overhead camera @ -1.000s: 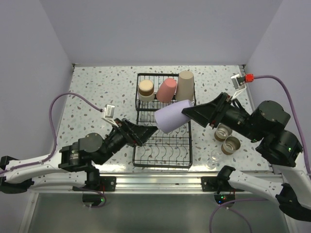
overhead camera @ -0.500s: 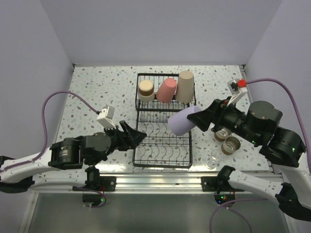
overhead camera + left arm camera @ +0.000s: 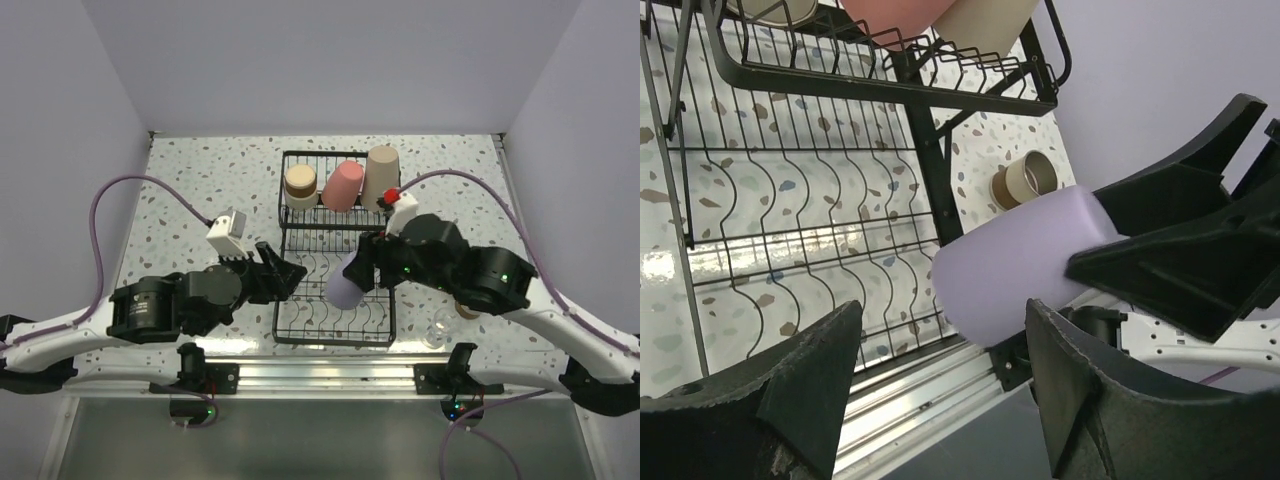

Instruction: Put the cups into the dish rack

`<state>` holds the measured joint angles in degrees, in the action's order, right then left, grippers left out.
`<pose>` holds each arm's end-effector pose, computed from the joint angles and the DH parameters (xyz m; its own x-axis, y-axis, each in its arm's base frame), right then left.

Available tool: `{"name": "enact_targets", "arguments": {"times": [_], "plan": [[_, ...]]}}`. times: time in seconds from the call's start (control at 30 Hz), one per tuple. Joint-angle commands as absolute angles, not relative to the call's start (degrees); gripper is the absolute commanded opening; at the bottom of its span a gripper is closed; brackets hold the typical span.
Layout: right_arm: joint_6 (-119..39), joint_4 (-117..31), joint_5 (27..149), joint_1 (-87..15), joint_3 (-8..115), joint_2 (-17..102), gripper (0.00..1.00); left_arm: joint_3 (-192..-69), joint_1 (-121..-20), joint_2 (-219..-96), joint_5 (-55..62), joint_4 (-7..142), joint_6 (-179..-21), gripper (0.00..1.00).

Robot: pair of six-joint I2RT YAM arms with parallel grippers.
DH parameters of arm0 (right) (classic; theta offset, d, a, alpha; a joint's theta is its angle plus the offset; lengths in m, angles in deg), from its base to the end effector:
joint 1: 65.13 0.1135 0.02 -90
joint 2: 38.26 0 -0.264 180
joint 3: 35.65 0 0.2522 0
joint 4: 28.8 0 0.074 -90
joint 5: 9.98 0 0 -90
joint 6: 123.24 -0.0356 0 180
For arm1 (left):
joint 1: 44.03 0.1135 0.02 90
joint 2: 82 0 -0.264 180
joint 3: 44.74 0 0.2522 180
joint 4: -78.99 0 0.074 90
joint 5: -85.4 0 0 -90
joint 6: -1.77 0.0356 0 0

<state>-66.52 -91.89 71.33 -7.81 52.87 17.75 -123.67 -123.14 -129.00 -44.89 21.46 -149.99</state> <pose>0.1012 0.1478 0.4124 -0.6477 -0.0050 -0.7619 -0.4861 0.7727 0.4082 0.0500 -0.1383 0.3963 -0.6015 -0.4307 -0.6729 0.2304 0.7130 -0.6623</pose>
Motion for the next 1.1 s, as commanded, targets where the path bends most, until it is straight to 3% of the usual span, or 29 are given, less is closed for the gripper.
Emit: {"name": "enact_targets", "arguments": {"times": [0.0, 0.13, 0.6, 1.07], "plan": [[-62.2, -87.9, 59.9, 0.0, 57.3, 24.6, 0.0, -126.4, -123.0, -130.0, -47.7, 23.6, -146.9, 0.7], [-60.1, -87.6, 51.2, 6.3, 59.5, 32.9, 0.0, -128.2, -123.0, -129.6, -49.2, 22.9, -146.2, 0.7], [-56.3, -65.9, 44.0, 6.5, 49.5, 42.5, 0.0, -131.4, -123.0, -126.9, -52.5, 16.8, -147.6, 0.7], [-60.7, -61.1, 35.3, 6.5, 50.6, 55.1, 0.0, -134.7, -123.0, -127.3, -52.8, 12.9, -146.9, 0.7]]}}
